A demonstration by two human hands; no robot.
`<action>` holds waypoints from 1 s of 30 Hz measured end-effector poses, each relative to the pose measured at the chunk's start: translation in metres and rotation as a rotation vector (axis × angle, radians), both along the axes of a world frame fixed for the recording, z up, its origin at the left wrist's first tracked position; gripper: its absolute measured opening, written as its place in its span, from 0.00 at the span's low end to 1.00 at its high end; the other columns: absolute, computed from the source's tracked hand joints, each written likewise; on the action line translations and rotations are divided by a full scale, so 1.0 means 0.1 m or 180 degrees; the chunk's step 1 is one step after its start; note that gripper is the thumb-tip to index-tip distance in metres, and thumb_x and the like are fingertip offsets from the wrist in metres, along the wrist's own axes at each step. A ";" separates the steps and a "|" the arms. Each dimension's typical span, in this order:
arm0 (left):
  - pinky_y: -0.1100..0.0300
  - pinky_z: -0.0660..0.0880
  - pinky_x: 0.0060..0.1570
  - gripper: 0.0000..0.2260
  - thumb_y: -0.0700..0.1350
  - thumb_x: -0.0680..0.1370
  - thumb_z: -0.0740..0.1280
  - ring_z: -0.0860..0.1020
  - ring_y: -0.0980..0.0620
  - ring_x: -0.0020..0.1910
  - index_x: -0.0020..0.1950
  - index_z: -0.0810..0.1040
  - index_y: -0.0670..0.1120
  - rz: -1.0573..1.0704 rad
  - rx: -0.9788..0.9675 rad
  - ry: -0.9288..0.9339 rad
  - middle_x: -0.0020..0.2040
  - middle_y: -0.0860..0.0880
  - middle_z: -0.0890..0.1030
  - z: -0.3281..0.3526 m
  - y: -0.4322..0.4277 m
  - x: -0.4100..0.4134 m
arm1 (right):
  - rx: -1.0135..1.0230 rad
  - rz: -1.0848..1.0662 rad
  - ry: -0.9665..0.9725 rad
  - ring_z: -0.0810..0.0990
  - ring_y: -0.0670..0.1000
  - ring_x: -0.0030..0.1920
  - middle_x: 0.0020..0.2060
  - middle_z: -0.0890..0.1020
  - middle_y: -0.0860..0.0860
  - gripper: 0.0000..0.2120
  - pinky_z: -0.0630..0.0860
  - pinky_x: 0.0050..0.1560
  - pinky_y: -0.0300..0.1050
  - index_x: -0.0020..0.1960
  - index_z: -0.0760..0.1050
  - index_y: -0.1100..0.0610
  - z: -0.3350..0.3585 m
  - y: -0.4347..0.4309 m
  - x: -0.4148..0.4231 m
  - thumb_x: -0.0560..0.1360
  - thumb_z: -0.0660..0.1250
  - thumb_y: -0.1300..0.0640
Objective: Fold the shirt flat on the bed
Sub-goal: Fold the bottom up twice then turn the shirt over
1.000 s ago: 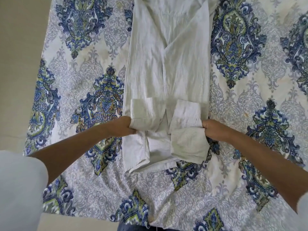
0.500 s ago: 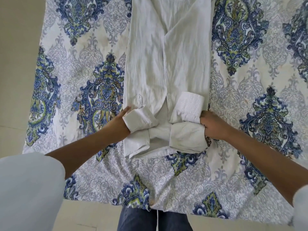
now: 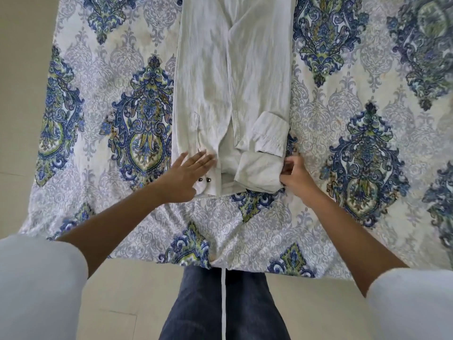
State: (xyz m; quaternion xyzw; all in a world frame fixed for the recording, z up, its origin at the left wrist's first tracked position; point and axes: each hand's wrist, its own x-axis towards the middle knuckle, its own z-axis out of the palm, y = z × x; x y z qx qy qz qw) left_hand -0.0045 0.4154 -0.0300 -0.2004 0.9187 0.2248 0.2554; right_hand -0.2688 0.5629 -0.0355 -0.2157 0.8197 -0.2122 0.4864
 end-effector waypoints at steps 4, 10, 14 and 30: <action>0.51 0.47 0.74 0.30 0.50 0.75 0.55 0.48 0.54 0.75 0.76 0.54 0.45 0.1785 0.0526 0.0940 0.77 0.50 0.53 0.09 0.31 -0.02 | -0.0231 -0.1102 -0.1259 0.74 0.53 0.47 0.45 0.77 0.54 0.14 0.69 0.43 0.43 0.51 0.73 0.59 0.04 0.23 0.18 0.67 0.63 0.68; 0.63 0.74 0.33 0.07 0.38 0.79 0.60 0.73 0.49 0.43 0.56 0.69 0.41 0.5924 0.1627 0.1428 0.48 0.44 0.74 0.00 0.61 0.05 | -0.0394 -0.1128 -0.1532 0.76 0.46 0.47 0.49 0.78 0.47 0.21 0.69 0.40 0.38 0.59 0.69 0.53 0.04 0.30 0.40 0.68 0.70 0.62; 0.61 0.71 0.31 0.08 0.40 0.76 0.66 0.73 0.51 0.33 0.53 0.72 0.40 0.5802 0.2431 0.1020 0.41 0.45 0.77 -0.06 0.59 0.13 | -0.0286 -0.1974 -0.1703 0.76 0.52 0.49 0.50 0.78 0.53 0.08 0.73 0.41 0.41 0.51 0.74 0.56 0.02 0.28 0.49 0.73 0.68 0.61; 0.59 0.75 0.31 0.04 0.32 0.78 0.58 0.76 0.48 0.36 0.48 0.70 0.38 0.6302 0.3212 0.1349 0.42 0.42 0.76 -0.18 0.46 0.46 | 0.0321 -0.2237 -0.1571 0.72 0.51 0.36 0.40 0.76 0.54 0.05 0.70 0.31 0.41 0.46 0.73 0.57 0.21 0.35 0.51 0.74 0.68 0.56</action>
